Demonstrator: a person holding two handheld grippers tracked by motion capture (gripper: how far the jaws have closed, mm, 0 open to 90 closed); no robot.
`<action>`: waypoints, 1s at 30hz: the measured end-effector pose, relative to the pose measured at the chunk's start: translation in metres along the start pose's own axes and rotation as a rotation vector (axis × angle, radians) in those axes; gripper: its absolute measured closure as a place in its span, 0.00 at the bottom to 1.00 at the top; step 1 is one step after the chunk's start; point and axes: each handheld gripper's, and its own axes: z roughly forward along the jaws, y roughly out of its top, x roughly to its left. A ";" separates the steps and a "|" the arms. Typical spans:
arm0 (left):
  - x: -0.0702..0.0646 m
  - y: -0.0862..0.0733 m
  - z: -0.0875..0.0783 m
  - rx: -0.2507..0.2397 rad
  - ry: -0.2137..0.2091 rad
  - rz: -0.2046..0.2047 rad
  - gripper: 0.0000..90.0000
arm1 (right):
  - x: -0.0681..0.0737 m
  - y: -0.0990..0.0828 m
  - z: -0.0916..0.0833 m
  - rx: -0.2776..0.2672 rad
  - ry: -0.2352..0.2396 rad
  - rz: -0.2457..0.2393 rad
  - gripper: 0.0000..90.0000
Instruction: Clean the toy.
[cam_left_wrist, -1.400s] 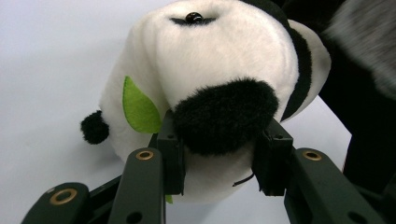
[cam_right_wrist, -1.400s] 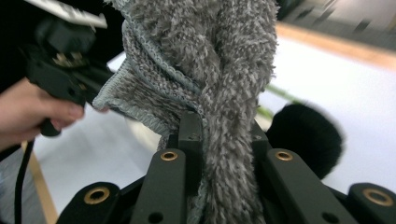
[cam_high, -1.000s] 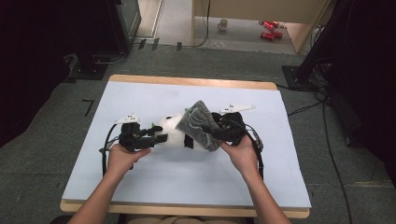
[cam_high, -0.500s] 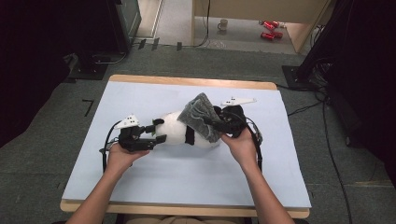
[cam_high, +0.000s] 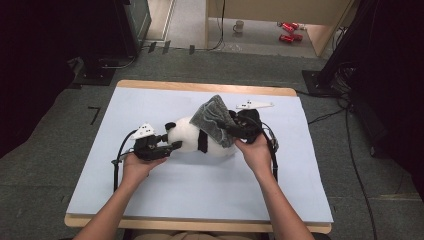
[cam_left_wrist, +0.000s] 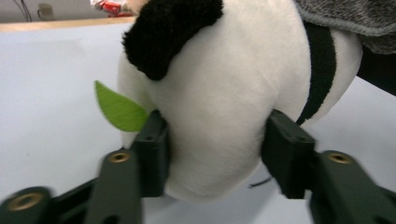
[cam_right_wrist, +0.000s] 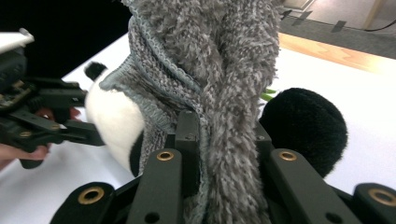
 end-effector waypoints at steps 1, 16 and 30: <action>-0.001 0.001 -0.001 0.004 -0.006 -0.010 0.63 | 0.000 0.001 -0.002 -0.004 0.009 0.008 0.83; -0.022 0.011 -0.013 0.063 -0.122 -0.142 0.75 | 0.070 0.016 -0.002 0.012 0.170 -0.101 0.84; -0.013 0.003 -0.005 0.072 -0.008 -0.126 0.71 | 0.062 -0.012 0.042 0.112 0.078 -0.149 0.83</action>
